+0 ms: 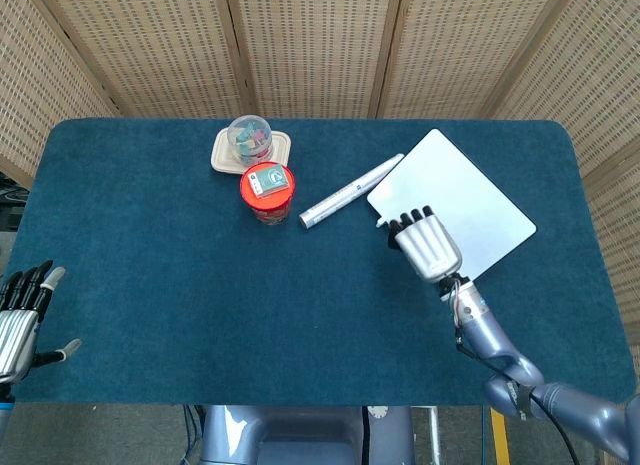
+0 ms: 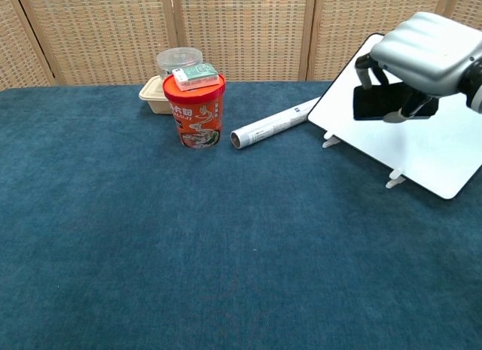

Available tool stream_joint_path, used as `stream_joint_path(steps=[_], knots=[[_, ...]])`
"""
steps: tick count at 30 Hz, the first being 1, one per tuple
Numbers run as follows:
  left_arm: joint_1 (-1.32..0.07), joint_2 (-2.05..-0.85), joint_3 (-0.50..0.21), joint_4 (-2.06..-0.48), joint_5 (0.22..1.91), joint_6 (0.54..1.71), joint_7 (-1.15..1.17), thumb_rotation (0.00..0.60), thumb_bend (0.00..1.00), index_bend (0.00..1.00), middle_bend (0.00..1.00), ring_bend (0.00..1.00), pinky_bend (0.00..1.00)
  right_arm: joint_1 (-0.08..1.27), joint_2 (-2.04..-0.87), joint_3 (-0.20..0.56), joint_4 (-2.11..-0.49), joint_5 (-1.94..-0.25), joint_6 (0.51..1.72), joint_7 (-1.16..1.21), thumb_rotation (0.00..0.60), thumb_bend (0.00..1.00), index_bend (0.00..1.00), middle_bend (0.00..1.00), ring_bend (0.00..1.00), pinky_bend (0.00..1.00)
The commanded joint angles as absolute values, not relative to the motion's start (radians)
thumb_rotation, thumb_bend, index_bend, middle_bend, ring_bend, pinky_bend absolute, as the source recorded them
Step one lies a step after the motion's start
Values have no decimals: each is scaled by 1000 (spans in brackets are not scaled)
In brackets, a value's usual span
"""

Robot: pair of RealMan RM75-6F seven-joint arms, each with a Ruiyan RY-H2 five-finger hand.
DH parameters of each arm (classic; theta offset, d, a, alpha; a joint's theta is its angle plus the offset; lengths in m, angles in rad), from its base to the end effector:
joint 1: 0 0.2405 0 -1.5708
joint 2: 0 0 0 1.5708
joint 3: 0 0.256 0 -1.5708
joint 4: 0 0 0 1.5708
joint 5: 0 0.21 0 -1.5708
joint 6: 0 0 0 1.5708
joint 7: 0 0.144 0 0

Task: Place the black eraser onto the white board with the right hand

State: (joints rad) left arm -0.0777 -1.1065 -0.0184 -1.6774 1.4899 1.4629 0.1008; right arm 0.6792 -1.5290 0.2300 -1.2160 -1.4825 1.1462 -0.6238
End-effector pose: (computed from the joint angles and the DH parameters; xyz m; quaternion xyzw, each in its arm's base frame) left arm -0.3051 0.1710 0.1503 -0.6115 -0.3927 -0.3552 0.5879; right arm -0.1715 -0.3749 0.0436 0.7510 -0.0485 0.3246 0.5729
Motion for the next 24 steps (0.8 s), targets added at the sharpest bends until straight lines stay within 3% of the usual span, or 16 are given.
stream_joint_path(steps=[1,12,15,17,18,20,22,24], knots=[[-79,-1107,-21,-1678,1485,1461,101,600,0,0,0,0,0,698,-1549,262,-1126,-1426,1127,-627,600,260,512,596,533,542],[-81,-1107,-20,-1679,1479,1453,103,600,0,0,0,0,0,708,-1593,268,-993,-1344,1091,-608,600,260,512,595,533,541],[-83,-1108,-19,-1680,1480,1450,107,600,0,0,0,0,0,709,-1598,266,-978,-1337,1095,-597,600,236,491,530,499,541],[-83,-1108,-19,-1680,1481,1451,108,600,0,0,0,0,0,708,-1599,265,-977,-1332,1093,-591,600,133,324,323,307,469],[-83,-1109,-19,-1680,1481,1451,109,600,0,0,0,0,0,707,-1598,265,-980,-1325,1087,-586,600,108,273,269,253,427],[-82,-1109,-19,-1681,1480,1452,110,600,0,0,0,0,0,701,-1593,270,-995,-1291,1062,-594,600,4,33,30,21,131],[-82,-1109,-20,-1680,1480,1453,110,600,0,0,0,0,0,696,-1585,287,-1035,-1238,1048,-642,600,0,0,0,0,32],[-83,-1110,-19,-1679,1481,1453,110,600,0,0,0,0,0,692,-1578,297,-1072,-1217,1066,-669,600,0,0,0,0,1]])
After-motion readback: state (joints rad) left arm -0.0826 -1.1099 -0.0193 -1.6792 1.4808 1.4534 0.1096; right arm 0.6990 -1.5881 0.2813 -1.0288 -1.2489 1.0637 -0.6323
